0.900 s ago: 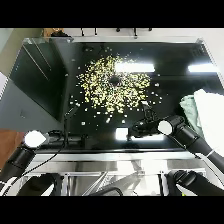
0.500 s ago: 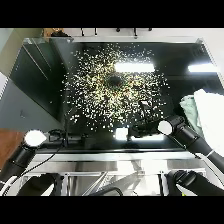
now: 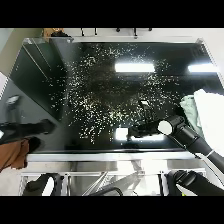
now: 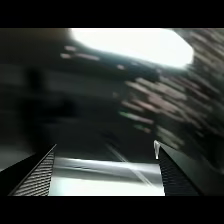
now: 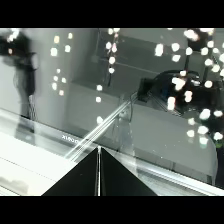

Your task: Fold the shirts.

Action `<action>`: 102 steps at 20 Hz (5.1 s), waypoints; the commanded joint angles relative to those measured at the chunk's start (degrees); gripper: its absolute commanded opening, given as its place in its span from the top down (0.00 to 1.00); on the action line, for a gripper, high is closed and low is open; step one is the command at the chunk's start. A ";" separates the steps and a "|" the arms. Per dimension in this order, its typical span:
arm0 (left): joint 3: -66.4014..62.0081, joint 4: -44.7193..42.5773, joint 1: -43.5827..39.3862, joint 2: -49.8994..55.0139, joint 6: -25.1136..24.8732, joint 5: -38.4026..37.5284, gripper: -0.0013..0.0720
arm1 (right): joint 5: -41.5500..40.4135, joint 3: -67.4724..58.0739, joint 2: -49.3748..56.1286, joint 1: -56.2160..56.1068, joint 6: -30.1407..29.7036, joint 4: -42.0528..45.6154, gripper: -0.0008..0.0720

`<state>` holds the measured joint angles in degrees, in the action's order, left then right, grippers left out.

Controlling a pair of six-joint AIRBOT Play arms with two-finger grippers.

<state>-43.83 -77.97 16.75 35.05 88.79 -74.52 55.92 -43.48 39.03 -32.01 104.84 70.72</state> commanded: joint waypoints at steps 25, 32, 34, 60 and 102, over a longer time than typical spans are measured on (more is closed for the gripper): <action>-23.43 9.29 11.54 17.16 -5.20 11.76 0.97 | 0.00 0.02 0.39 0.02 0.00 -0.02 0.95; -34.34 18.99 -27.69 15.28 -3.69 13.27 0.97 | 0.02 0.02 0.39 0.02 0.00 -0.02 0.96; -34.27 18.99 -34.64 18.75 -3.65 13.42 0.97 | 0.00 0.02 0.39 0.00 0.00 -0.02 0.96; 13.92 17.99 -31.76 20.79 -3.32 18.91 0.05 | 10.34 -1.16 8.20 15.06 -26.43 -3.50 0.25; -52.87 30.23 -0.20 -1.86 -9.31 -2.03 0.97 | 16.04 -62.69 -1.84 33.14 -50.84 -29.55 0.96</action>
<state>-95.09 -47.51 12.91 32.10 79.64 -72.90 68.90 -105.14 35.31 0.97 54.13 42.50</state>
